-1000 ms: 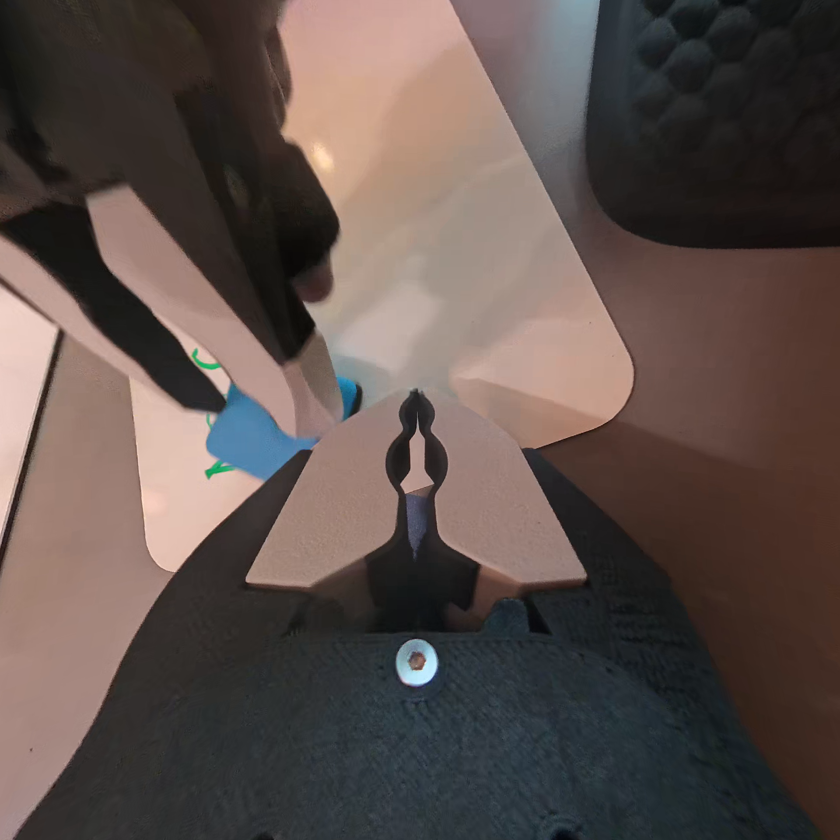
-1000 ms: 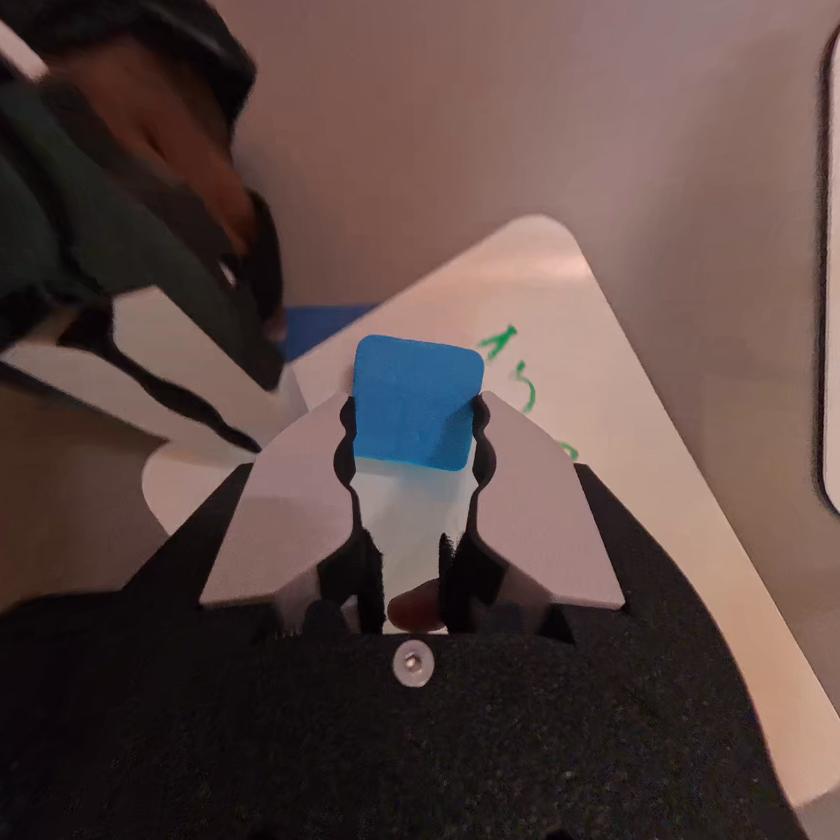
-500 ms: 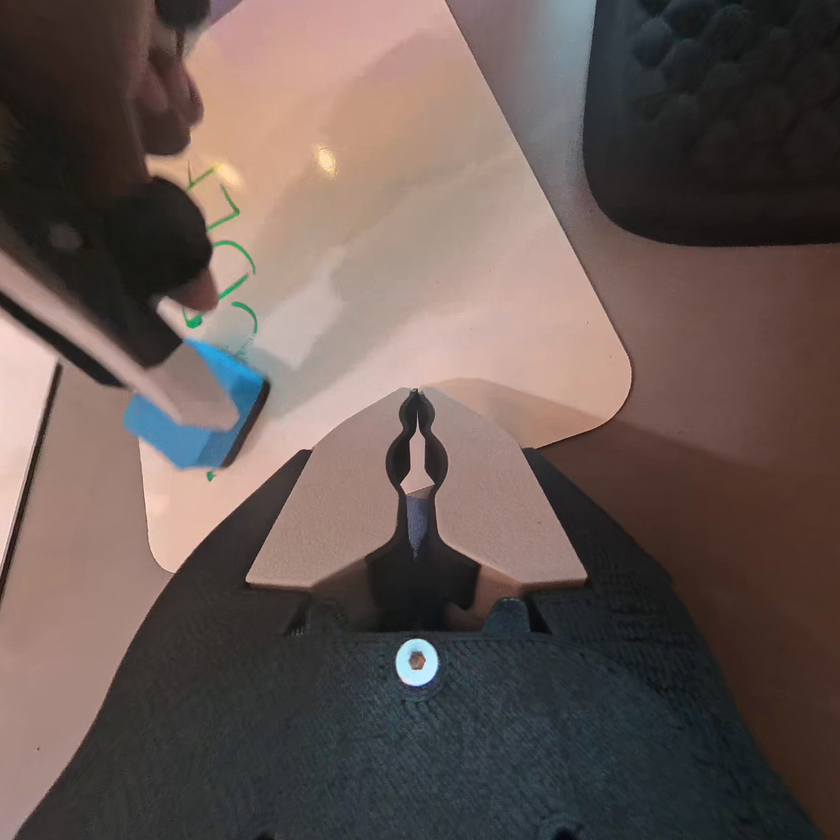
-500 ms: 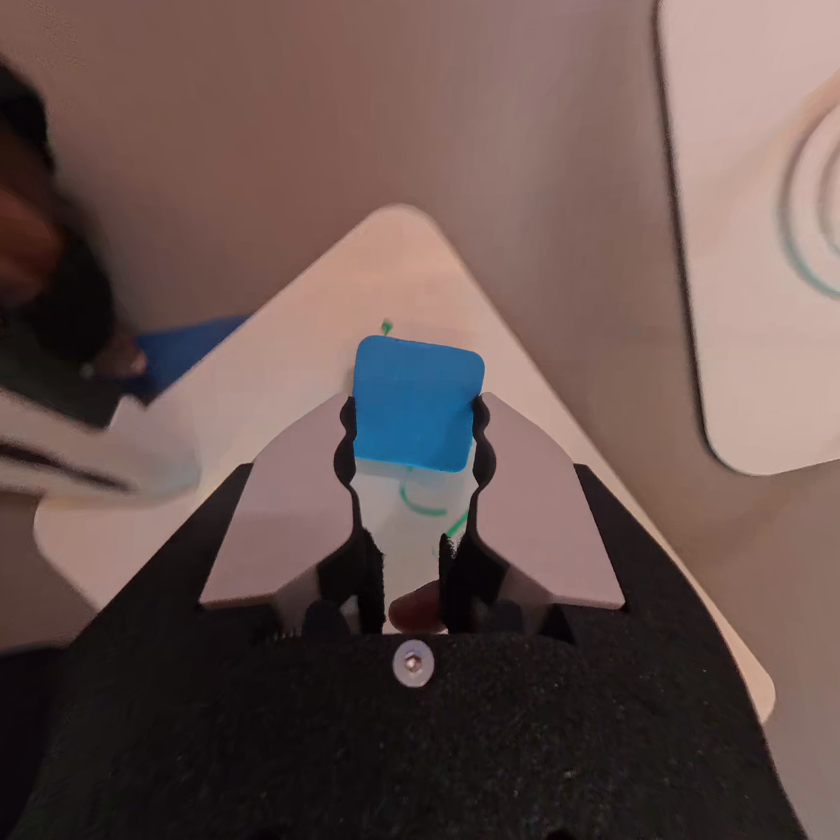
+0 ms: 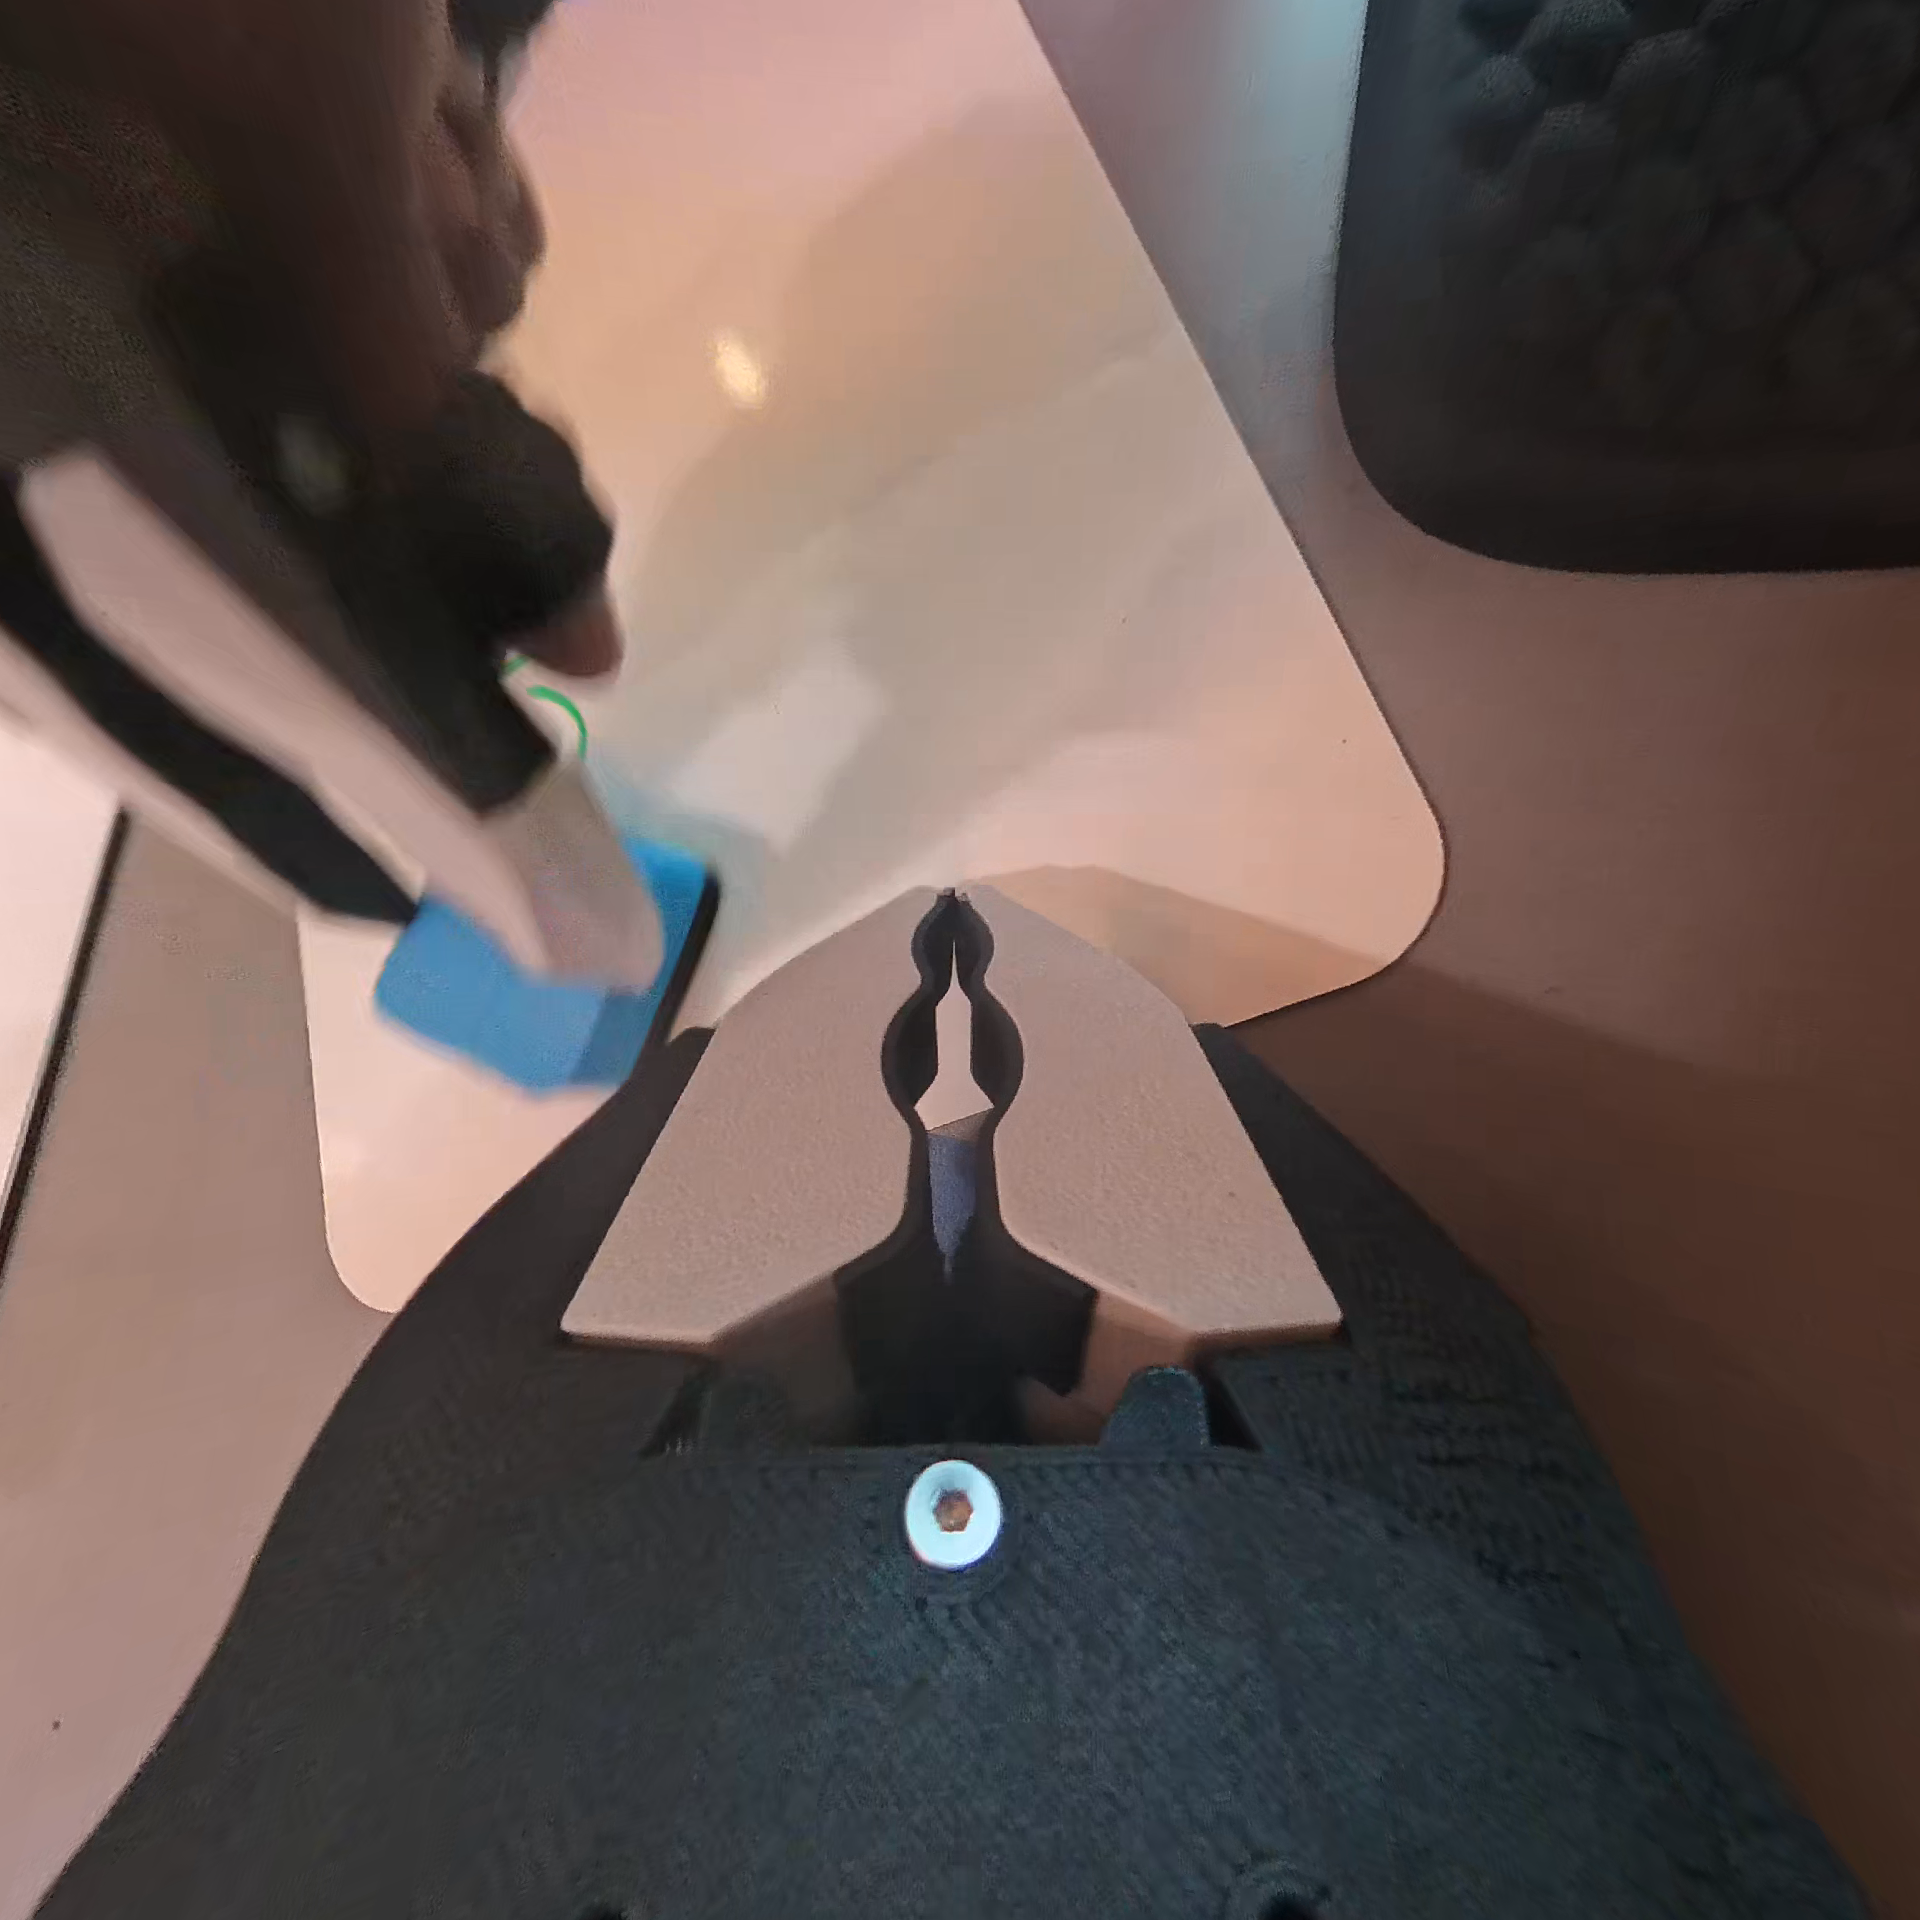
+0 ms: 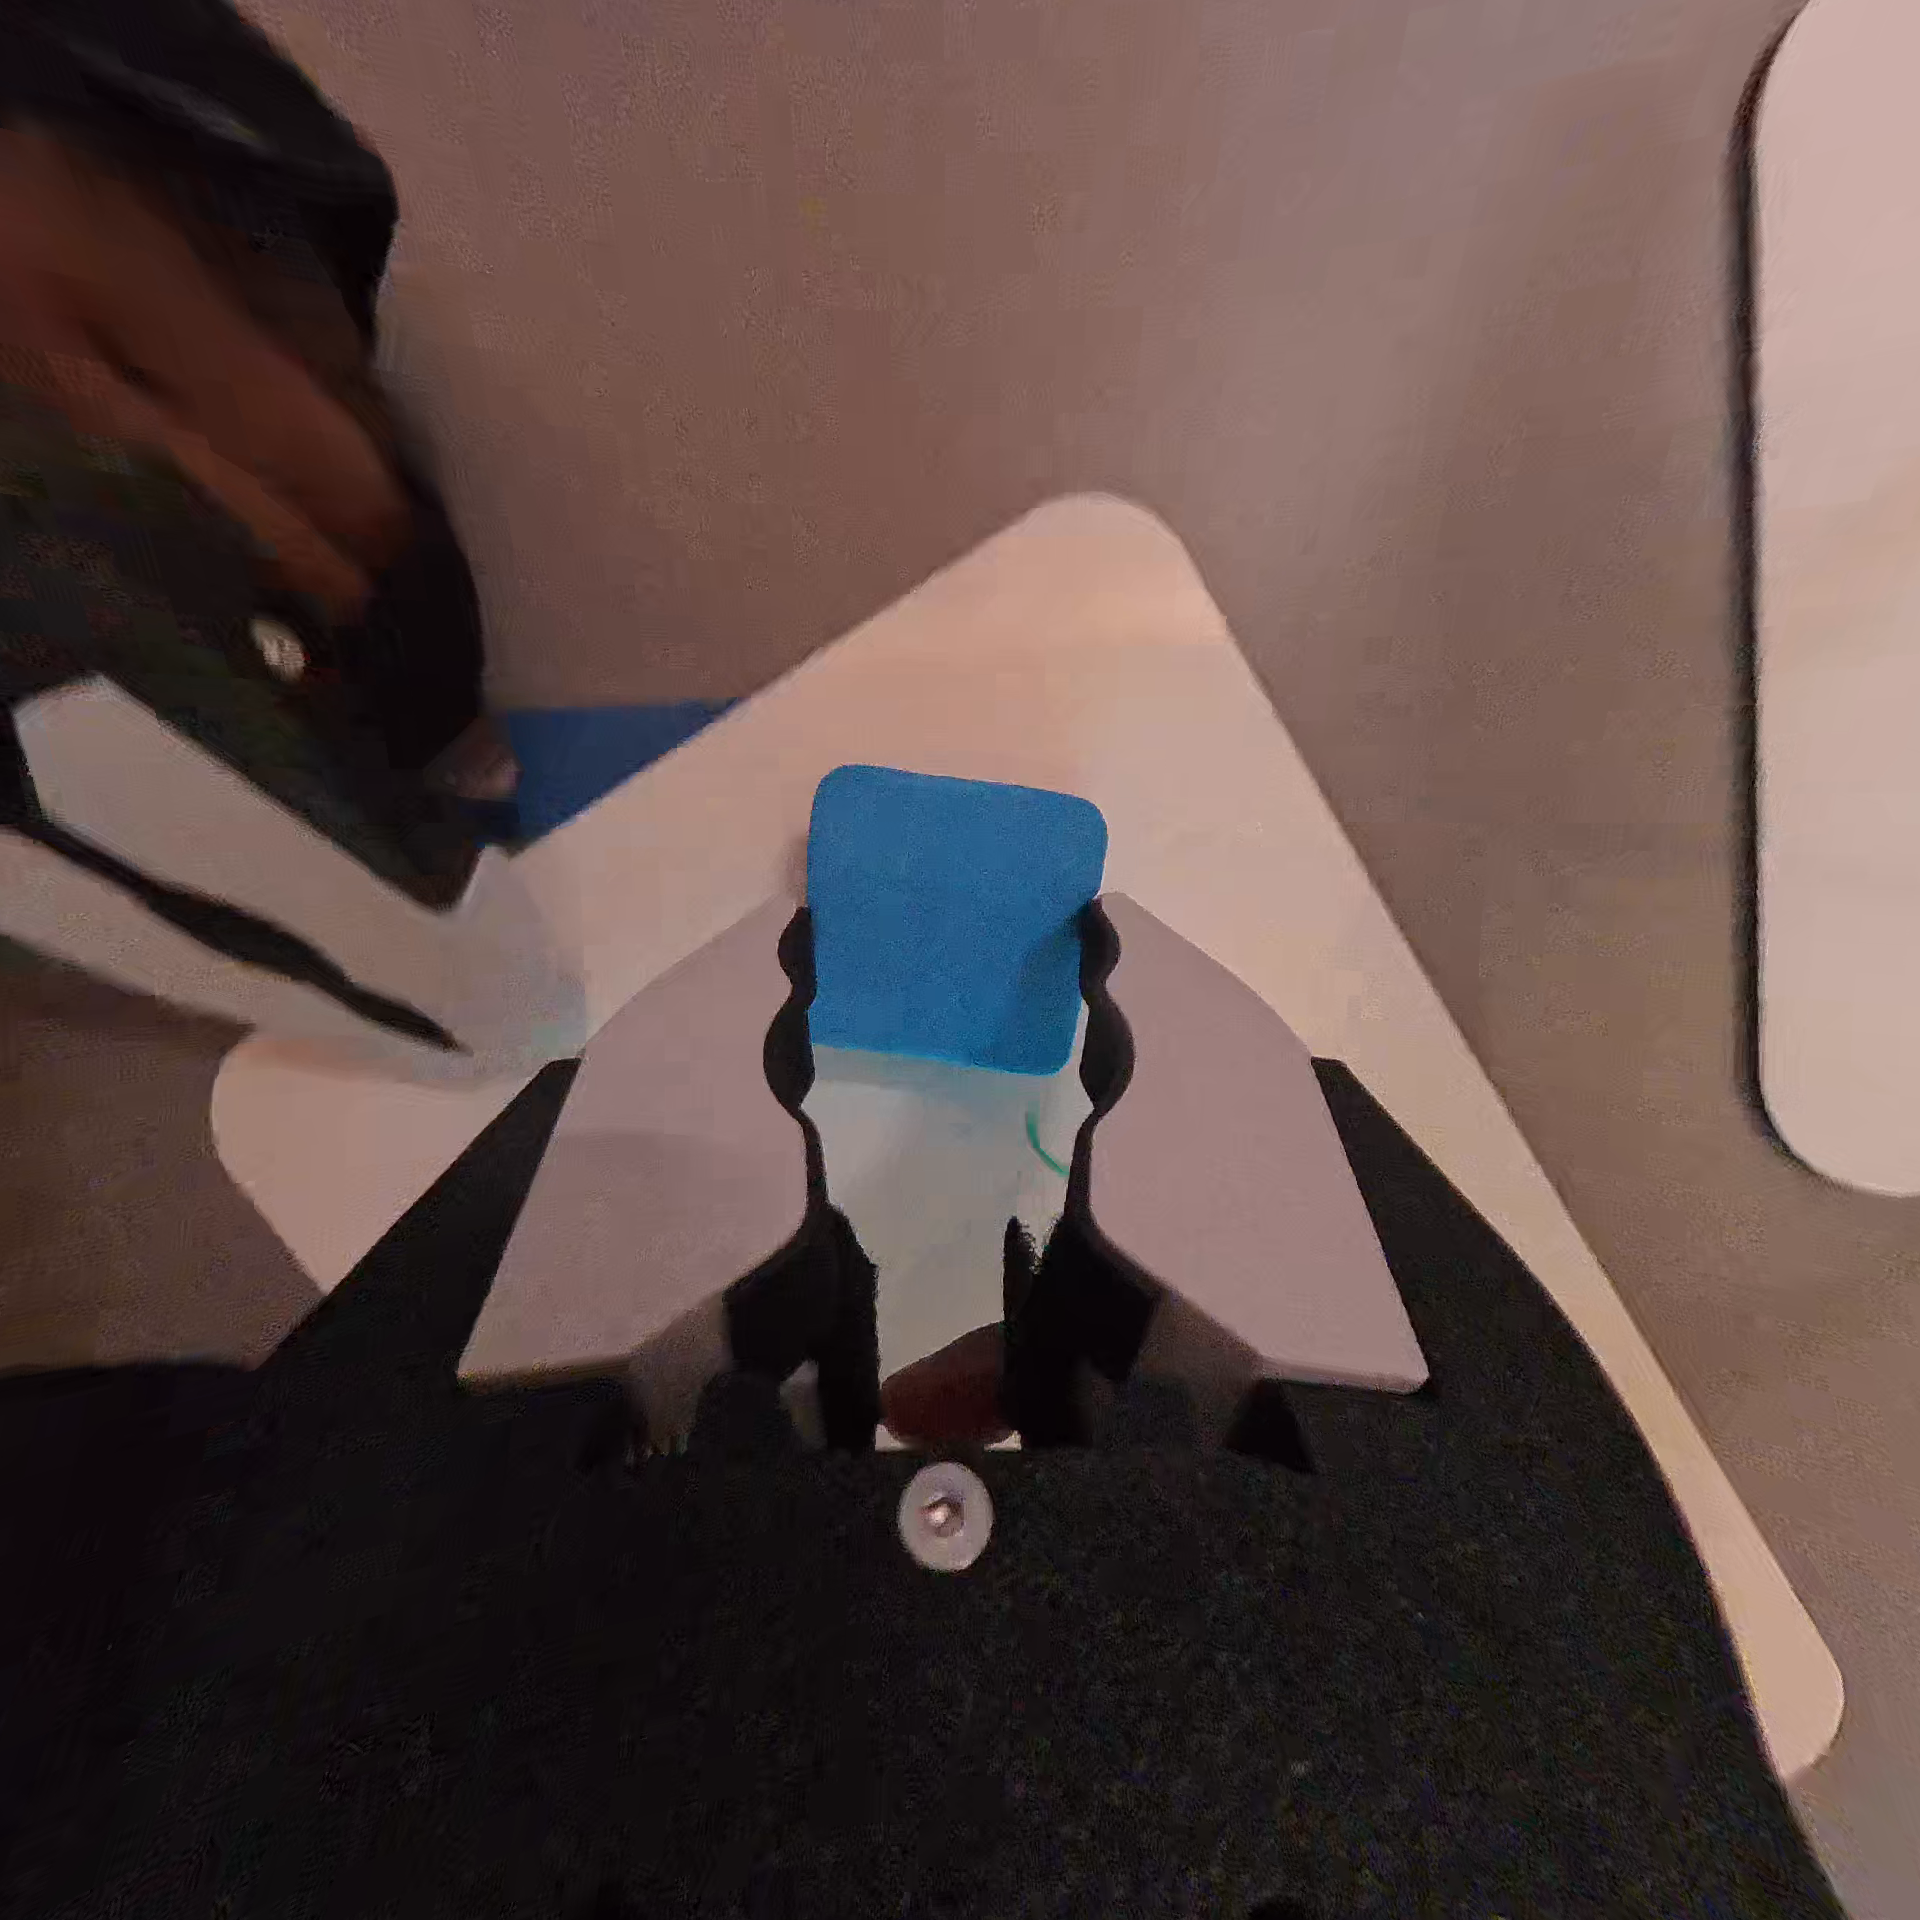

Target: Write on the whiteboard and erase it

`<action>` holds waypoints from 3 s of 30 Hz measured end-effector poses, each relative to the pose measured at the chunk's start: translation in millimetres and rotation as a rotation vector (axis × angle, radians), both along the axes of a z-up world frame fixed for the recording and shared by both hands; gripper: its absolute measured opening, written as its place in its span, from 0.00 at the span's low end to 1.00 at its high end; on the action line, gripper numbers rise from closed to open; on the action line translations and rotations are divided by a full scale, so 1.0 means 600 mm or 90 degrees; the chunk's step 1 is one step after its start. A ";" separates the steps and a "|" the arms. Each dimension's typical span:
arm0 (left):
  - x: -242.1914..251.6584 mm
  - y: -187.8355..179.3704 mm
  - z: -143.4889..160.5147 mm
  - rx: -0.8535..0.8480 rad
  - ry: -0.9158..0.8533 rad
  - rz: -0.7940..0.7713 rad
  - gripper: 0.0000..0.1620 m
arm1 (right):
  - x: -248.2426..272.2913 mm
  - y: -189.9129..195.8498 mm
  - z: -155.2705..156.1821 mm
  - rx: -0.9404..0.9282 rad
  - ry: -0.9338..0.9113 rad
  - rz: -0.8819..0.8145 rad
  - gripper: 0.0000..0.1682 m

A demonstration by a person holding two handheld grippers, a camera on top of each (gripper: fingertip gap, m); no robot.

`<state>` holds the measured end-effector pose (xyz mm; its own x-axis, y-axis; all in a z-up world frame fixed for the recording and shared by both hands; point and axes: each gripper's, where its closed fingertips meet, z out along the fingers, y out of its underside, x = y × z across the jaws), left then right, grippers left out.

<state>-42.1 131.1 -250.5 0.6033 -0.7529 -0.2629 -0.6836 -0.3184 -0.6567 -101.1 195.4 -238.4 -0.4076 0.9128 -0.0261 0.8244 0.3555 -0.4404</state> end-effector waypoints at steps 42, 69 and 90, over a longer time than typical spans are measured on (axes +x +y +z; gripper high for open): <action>0.001 -0.001 0.000 -0.004 0.000 -0.004 0.00 | 0.091 0.205 0.000 0.012 0.045 -0.299 0.29; 0.000 0.001 0.000 0.017 0.026 -0.005 0.00 | -0.013 0.024 0.003 0.026 0.107 -0.208 0.29; -0.016 0.008 0.000 0.037 0.063 0.024 0.00 | 0.296 0.035 0.144 0.075 0.271 -0.572 0.29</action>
